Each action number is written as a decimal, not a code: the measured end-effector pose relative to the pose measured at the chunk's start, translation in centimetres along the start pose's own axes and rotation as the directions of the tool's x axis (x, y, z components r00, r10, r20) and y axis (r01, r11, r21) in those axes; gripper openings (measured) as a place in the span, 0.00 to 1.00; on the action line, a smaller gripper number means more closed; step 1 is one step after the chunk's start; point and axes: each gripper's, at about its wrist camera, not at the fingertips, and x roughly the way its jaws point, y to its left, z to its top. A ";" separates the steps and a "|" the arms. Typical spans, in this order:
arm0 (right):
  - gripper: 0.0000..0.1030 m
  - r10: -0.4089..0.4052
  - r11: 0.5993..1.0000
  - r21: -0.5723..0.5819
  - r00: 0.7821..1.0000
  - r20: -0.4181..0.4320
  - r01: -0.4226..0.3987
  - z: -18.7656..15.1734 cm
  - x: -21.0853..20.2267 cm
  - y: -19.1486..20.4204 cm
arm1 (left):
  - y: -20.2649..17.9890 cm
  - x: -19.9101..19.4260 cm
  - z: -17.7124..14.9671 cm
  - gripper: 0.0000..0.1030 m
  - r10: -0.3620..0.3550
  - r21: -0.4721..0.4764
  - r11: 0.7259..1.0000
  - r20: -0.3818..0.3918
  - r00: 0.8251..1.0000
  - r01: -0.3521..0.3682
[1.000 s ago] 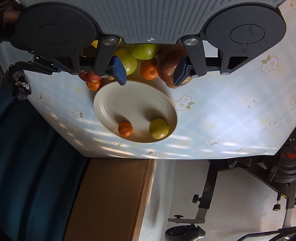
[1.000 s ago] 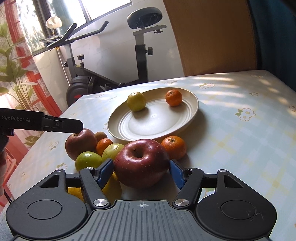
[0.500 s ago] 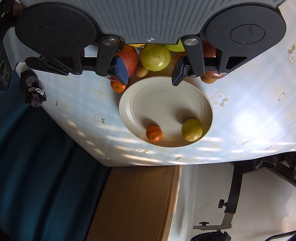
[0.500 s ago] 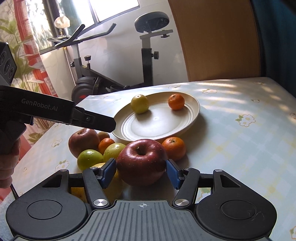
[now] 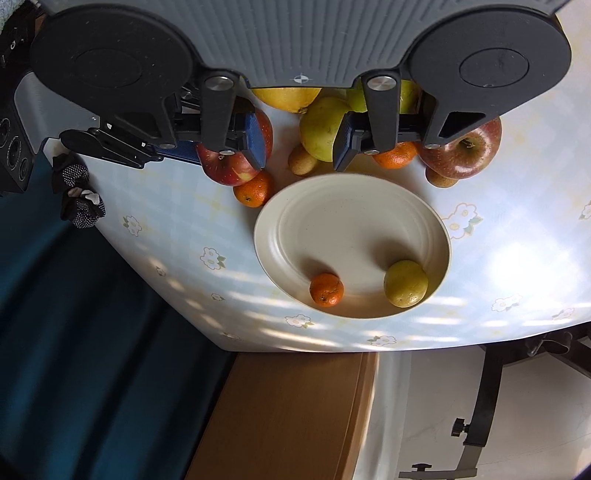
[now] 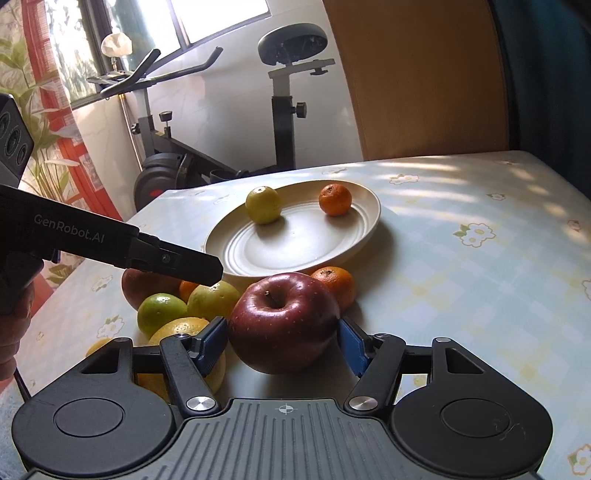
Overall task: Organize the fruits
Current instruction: 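Lower the left gripper around a red apple and close it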
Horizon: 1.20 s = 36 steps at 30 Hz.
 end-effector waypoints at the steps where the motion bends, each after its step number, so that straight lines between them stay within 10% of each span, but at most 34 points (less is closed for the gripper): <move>1: 0.59 -0.022 0.999 -0.025 1.000 0.001 0.022 0.0 -0.2 0.1 | -0.2 0.0 0.2 0.41 -0.008 0.007 1.000 0.003 1.000 0.008; 36: 0.54 -0.025 0.994 -0.102 0.999 0.034 0.028 -1.1 -1.9 -0.6 | -1.4 4.6 0.5 0.32 -0.235 -0.064 0.971 -0.106 0.966 0.229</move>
